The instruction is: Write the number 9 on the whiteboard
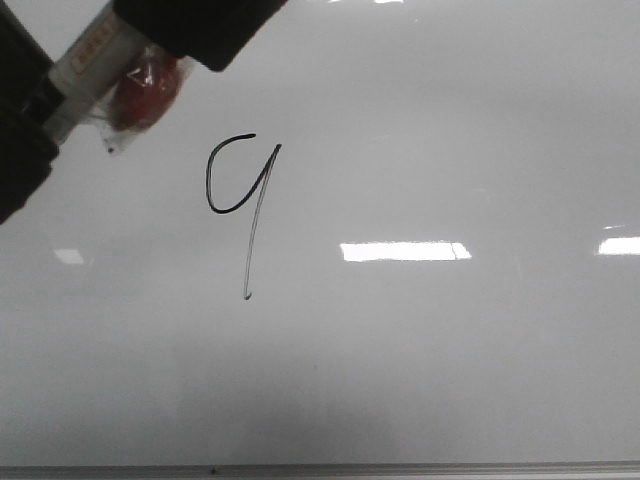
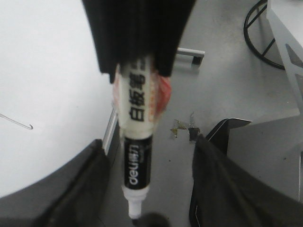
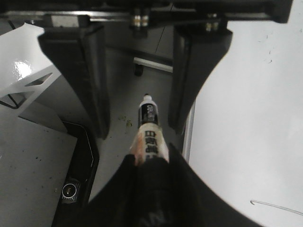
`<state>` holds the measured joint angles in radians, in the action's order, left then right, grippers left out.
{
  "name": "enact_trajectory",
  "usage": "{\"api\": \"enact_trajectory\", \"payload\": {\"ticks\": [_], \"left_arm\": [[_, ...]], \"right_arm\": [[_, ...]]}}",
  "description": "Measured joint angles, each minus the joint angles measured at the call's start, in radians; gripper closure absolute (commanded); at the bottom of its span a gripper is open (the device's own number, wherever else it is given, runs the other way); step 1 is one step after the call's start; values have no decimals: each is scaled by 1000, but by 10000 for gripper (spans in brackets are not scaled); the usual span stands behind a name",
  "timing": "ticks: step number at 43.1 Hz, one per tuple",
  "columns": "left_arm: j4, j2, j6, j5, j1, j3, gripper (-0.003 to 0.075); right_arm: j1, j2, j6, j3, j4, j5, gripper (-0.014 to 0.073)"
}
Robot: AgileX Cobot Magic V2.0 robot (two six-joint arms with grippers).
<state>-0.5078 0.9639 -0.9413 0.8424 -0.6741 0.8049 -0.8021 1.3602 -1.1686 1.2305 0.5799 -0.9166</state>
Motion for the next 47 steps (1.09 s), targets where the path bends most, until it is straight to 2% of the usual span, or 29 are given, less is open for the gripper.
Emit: {"api": "enact_trajectory", "payload": {"ticks": [12,26,32,42,44,47], "left_arm": [[0,0,0,-6,0,0,580],[-6,2,0,-2,0,0,586],[-6,2,0,-2,0,0,612],[-6,4,4,-2,0,0,722],[-6,4,4,-2,0,0,740],[-7,4,4,-2,2,0,739]], "right_arm": [[-4,0,0,0,49,0,663],[-6,0,0,0,34,2,644],[-6,0,0,0,31,2,512],[-6,0,0,0,29,2,211],[-6,-2,7,0,29,3,173],[9,-17,35,0,25,4,174]]}}
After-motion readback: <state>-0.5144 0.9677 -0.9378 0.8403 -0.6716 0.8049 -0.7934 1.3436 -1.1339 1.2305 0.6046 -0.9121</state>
